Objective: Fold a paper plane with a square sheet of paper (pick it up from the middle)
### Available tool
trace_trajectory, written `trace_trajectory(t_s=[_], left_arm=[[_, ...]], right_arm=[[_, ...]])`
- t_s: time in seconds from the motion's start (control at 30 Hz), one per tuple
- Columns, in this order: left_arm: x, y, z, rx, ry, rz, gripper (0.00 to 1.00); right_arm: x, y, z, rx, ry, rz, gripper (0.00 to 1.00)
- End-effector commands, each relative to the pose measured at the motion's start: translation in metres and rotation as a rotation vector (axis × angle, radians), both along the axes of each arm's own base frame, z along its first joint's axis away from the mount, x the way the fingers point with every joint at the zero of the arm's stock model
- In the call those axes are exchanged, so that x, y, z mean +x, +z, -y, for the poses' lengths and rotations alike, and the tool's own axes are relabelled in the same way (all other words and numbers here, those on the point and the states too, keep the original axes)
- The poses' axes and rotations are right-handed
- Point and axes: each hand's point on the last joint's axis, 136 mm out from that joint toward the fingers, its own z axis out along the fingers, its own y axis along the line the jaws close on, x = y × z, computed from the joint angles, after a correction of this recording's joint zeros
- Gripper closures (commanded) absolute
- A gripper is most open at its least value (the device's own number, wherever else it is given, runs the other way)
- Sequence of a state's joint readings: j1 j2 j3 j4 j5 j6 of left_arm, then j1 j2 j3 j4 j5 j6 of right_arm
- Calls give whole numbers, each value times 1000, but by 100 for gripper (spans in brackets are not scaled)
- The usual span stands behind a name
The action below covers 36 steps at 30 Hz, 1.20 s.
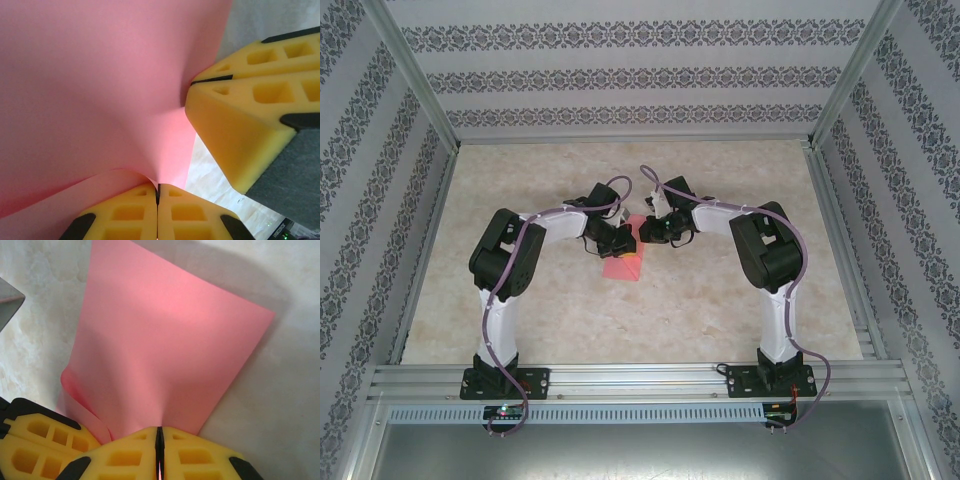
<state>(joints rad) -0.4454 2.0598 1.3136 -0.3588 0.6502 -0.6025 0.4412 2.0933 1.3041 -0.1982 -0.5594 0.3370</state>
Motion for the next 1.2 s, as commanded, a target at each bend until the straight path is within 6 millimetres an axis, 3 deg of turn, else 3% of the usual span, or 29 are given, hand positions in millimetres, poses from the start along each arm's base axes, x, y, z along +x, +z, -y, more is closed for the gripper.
trace_trajectory(t_s=[0.0,1.17], left_arm=[[0,-7,-3,50,-11,3,92],[0,-1,-16,124,-1,41,91]], right_arm=[[-18,-21,8,-55,17,-55,89],[-16,-24,15,-59,9,-58,90]])
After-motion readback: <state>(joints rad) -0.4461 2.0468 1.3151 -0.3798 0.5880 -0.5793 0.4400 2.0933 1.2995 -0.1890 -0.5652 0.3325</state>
